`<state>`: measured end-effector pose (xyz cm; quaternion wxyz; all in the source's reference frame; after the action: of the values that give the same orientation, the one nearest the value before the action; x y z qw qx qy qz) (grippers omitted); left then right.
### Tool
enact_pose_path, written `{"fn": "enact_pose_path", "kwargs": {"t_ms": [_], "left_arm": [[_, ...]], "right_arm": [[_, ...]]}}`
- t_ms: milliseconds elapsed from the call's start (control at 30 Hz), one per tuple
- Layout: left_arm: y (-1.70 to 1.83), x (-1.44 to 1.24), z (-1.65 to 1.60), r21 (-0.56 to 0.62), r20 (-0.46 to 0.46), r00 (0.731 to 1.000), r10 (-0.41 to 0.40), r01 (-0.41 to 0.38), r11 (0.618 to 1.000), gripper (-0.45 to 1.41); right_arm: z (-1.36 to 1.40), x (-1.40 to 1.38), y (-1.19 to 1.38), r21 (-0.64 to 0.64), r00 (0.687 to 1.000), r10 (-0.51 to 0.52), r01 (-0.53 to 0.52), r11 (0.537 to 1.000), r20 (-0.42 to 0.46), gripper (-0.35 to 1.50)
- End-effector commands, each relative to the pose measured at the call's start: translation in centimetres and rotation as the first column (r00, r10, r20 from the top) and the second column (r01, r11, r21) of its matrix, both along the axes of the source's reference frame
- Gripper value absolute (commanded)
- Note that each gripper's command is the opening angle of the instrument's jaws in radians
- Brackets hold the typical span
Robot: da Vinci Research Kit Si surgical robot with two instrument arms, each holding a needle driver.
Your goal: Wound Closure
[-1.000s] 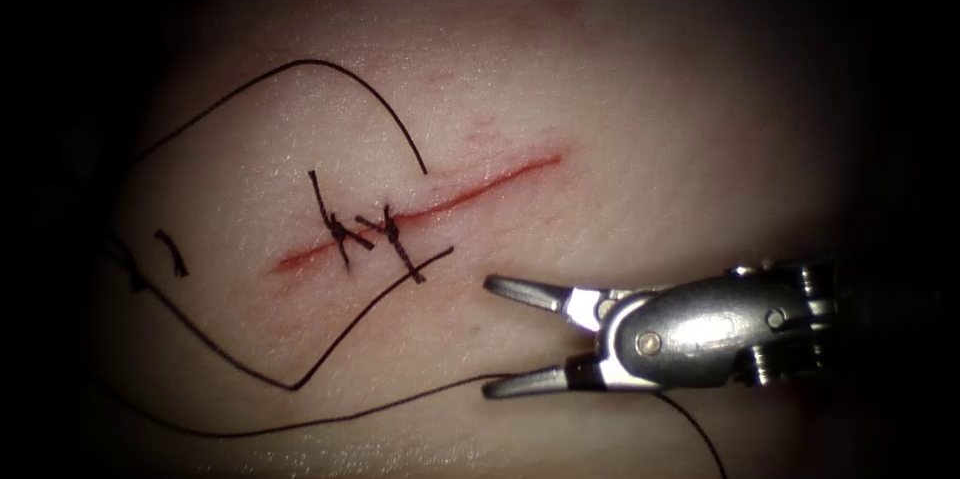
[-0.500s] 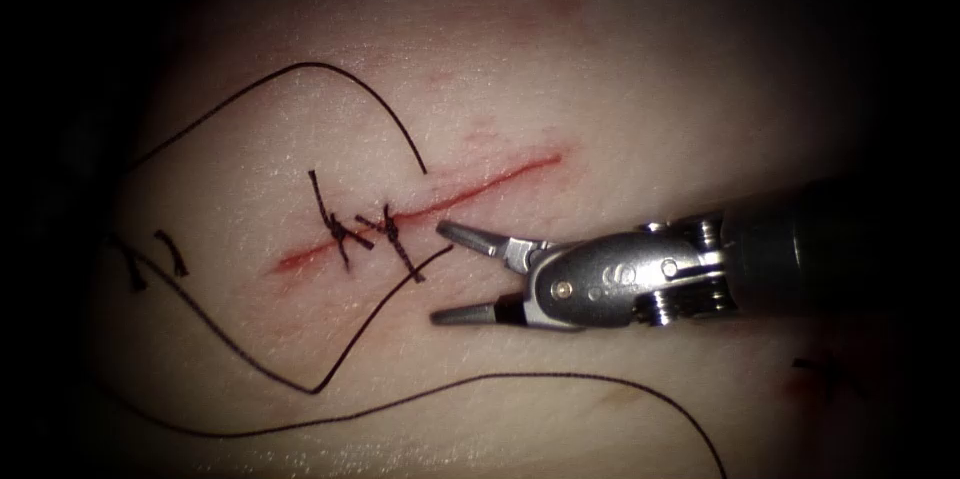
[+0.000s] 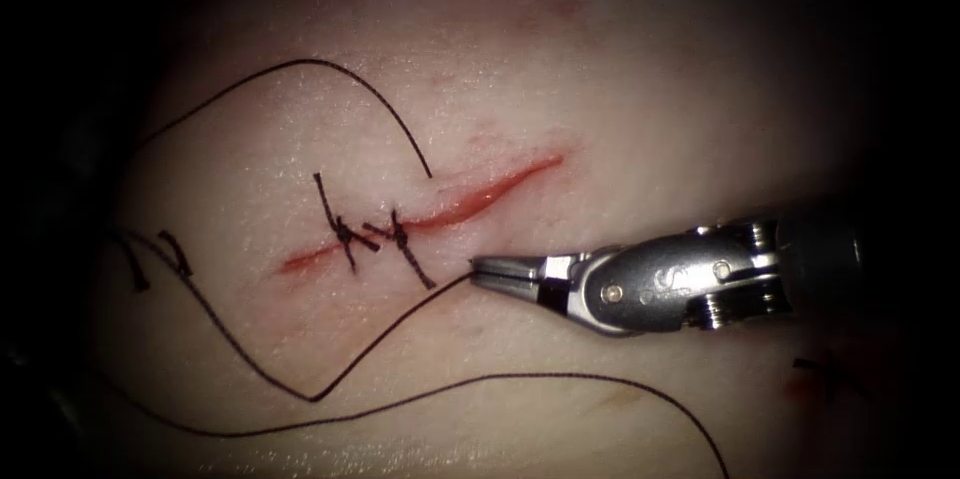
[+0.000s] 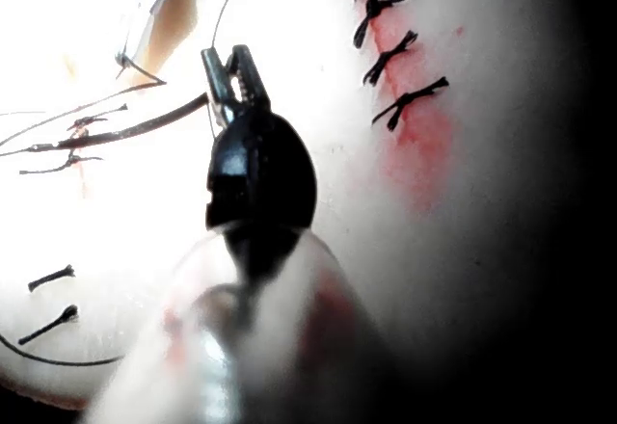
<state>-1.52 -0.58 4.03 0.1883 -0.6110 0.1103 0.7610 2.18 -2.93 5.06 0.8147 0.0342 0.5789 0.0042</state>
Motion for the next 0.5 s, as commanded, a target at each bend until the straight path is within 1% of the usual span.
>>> {"fn": "enact_pose_path", "kwargs": {"t_ms": [33,133,167,200,233,300,367,400,500], "left_arm": [[-0.01,-0.09,0.11,0.001,-0.007,1.000,0.005,-0.005,1.000,-0.45],[-0.03,-0.17,0.19,-0.003,-0.015,1.000,0.007,-0.007,1.000,-0.45],[-0.03,-0.17,0.19,-0.003,-0.015,1.000,0.007,-0.007,1.000,-0.45],[-0.05,-0.21,0.23,-0.004,-0.020,1.000,0.012,-0.012,1.000,-0.45],[-0.06,-0.24,0.26,-0.005,-0.022,1.000,0.017,-0.017,1.000,-0.45],[-0.09,-0.29,0.33,-0.013,-0.030,0.999,0.028,-0.028,1.000,-0.45],[-0.11,-0.31,0.36,-0.009,-0.031,0.999,0.030,-0.030,1.000,-0.45],[-0.12,-0.32,0.37,-0.010,-0.032,0.999,0.030,-0.030,1.000,-0.45],[-0.14,-0.33,0.39,-0.011,-0.034,0.999,0.036,-0.036,0.999,-0.45]], "right_arm": [[-0.16,-0.05,-0.30,0.007,1.000,-0.018,0.019,1.000,-0.006,-0.35],[-0.34,-0.15,-0.53,0.022,0.999,-0.045,0.045,0.999,-0.008,-0.35],[-0.34,-0.15,-0.53,0.022,0.999,-0.045,0.045,0.999,-0.008,-0.35],[-0.46,-0.21,-0.67,0.027,0.998,-0.063,0.063,0.998,-0.007,-0.35],[-0.52,-0.24,-0.74,0.035,0.997,-0.071,0.071,0.997,-0.006,-0.35],[-0.81,-0.34,-1.12,0.069,0.991,-0.132,0.133,0.989,-0.028,-0.35],[-0.93,-0.36,-1.29,0.087,0.986,-0.166,0.168,0.982,-0.033,-0.35],[-1.01,-0.36,-1.40,0.094,0.980,-0.191,0.195,0.976,-0.050,-0.35],[-1.14,-0.32,-1.60,0.117,0.966,-0.241,0.250,0.961,-0.092,-0.35]]}}
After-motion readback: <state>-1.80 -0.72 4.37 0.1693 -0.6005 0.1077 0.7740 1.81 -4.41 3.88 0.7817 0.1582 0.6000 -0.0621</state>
